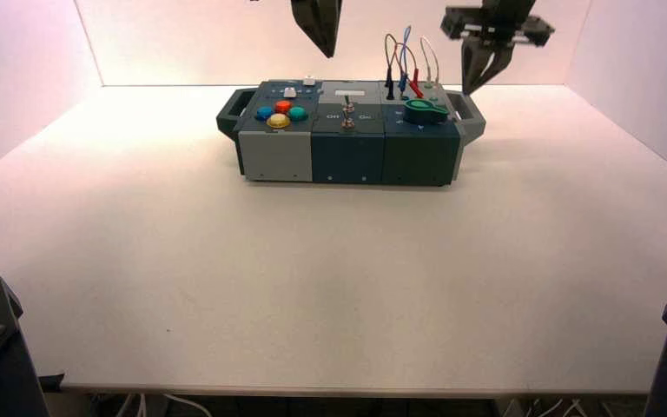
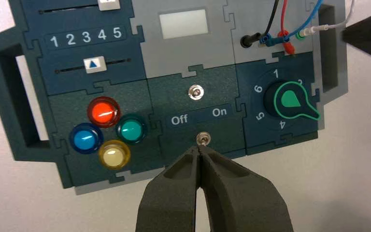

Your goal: Flip the bottom switch off with the left gripper.

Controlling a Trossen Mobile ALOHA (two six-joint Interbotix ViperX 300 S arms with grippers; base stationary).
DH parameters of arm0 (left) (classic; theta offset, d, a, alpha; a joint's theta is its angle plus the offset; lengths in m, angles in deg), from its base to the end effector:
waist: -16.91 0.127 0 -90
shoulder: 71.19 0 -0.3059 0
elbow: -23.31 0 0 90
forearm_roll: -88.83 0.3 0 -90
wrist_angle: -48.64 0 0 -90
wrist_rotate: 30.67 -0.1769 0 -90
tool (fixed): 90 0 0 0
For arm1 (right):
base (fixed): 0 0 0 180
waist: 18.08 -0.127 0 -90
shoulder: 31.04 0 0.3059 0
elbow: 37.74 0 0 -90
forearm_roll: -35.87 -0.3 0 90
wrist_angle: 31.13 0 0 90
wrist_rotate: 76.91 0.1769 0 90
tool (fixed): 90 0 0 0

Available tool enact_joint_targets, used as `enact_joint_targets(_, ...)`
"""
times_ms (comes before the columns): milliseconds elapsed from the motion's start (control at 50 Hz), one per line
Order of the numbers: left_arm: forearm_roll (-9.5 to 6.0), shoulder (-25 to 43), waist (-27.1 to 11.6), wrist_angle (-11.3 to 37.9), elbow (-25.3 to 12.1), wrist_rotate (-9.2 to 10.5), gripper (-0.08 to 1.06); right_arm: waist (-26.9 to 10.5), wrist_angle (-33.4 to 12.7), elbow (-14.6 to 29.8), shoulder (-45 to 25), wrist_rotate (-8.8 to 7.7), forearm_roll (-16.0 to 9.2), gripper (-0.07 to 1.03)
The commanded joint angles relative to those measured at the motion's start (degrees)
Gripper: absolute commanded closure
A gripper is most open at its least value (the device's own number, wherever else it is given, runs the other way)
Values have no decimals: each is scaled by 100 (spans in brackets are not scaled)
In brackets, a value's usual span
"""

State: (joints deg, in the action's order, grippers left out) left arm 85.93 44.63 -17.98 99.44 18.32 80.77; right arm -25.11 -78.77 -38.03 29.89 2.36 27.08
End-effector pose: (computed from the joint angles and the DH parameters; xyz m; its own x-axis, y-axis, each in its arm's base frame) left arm 0.3811 -0.2742 0.1280 0.2364 -0.2126 -0.9481 0.2269 0.9609 -0.1589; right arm 0.4448 0.0750 0.0762 0.2137 0.1401 -0.9668 -0.2275 0.9696 0.0903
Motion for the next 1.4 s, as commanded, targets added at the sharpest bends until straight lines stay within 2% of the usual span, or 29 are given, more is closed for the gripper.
enact_joint_targets(20,26,-334,-9,9,-132,-149,101,-9,-193,97,475,-167,-9,98)
enact_joint_targets(140,26,-387,26,53,-114,-457,101,-9,-334,18,703,-360,-44,98)
enact_joint_targets(180,26,-413,62,97,-97,-615,101,-9,-387,-70,853,-501,-97,98)
enact_joint_targets(320,26,-466,202,105,18,-809,101,-9,-378,-325,1160,-826,-264,98)
enact_joint_targets(460,26,-598,308,-70,246,-1046,101,-18,-97,-703,1512,-1116,-571,98)
enact_joint_targets(520,26,-668,325,-202,369,-1160,101,-18,26,-861,1644,-1178,-703,98)
enact_joint_targets(560,26,-686,325,-237,396,-1187,101,-18,26,-861,1644,-1178,-703,98)
enact_joint_targets(580,26,-765,343,-378,519,-1266,101,-18,158,-993,1767,-1257,-791,98)
enact_joint_targets(620,26,-817,360,-519,633,-1327,101,-18,255,-1099,1854,-1310,-826,98)
enact_joint_targets(800,35,-984,519,-1160,1099,-1538,101,-44,844,-1433,2162,-1380,-835,98)
enact_joint_targets(980,35,-976,633,-1591,1415,-1714,101,-88,1125,-1626,2303,-1406,-826,98)
enact_joint_targets(1180,-26,-923,650,-1573,1433,-1749,101,-272,1151,-1644,2382,-1415,-800,98)
enact_joint_targets(1400,0,-993,650,-1644,1512,-1758,101,-369,1160,-1661,2417,-1415,-747,98)
